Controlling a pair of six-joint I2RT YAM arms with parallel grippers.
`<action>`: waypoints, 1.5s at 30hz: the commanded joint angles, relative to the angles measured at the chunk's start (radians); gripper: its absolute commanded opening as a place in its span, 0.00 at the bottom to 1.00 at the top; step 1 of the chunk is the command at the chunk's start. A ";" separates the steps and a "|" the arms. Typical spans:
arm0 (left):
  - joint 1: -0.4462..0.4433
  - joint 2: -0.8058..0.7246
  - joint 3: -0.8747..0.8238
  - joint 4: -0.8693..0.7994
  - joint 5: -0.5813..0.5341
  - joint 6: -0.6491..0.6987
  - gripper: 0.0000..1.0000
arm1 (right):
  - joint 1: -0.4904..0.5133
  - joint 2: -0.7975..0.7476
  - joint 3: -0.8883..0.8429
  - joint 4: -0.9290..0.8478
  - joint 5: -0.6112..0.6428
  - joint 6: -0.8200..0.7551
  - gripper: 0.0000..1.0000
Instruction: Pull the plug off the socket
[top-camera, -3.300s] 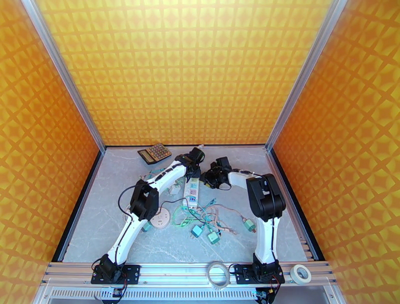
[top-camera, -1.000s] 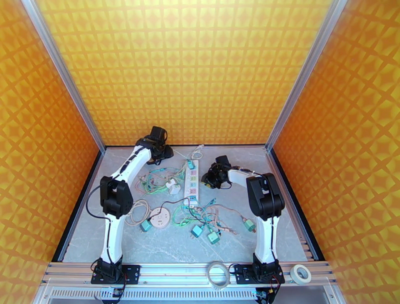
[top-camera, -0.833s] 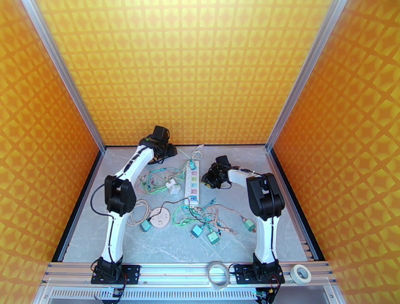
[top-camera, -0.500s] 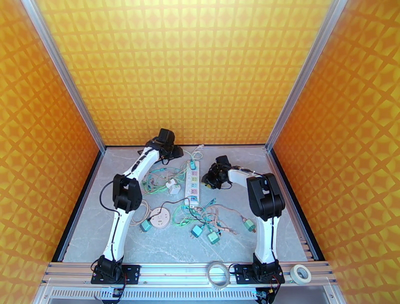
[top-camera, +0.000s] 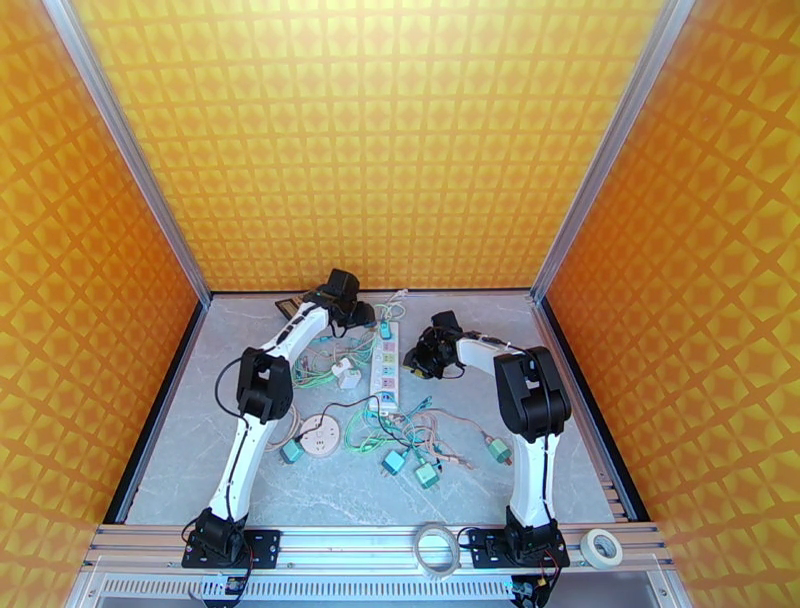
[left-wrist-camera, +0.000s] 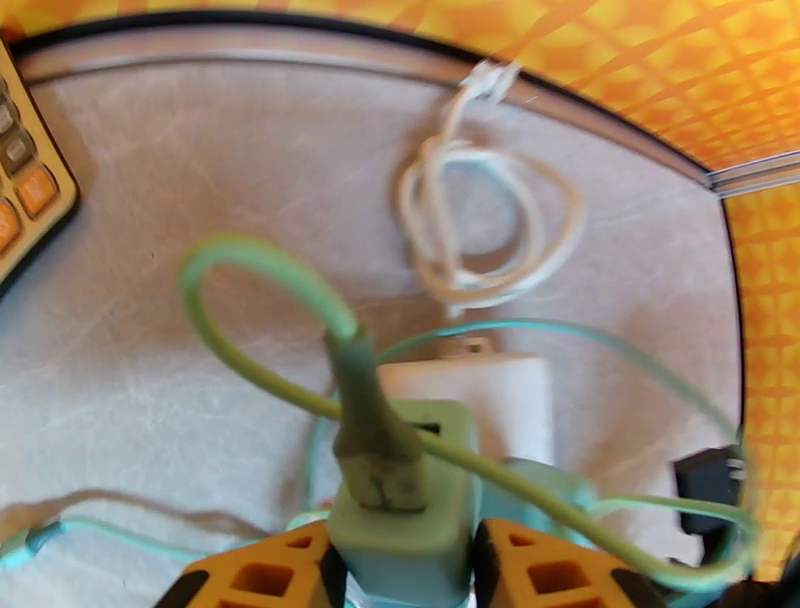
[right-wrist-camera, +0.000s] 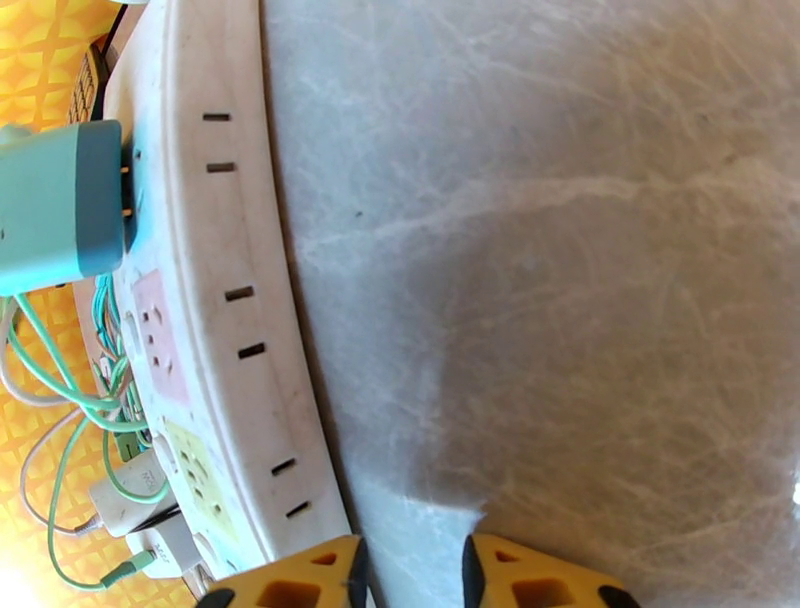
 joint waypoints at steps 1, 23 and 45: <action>0.009 0.016 0.051 0.022 -0.020 0.029 0.42 | 0.004 -0.050 -0.019 -0.021 0.011 -0.011 0.32; 0.026 -0.286 -0.187 -0.013 -0.053 0.044 0.82 | 0.004 -0.064 0.031 -0.022 0.016 -0.031 0.32; -0.132 -0.285 -0.252 0.045 -0.123 -0.011 0.35 | 0.009 -0.110 -0.009 -0.013 0.030 -0.038 0.32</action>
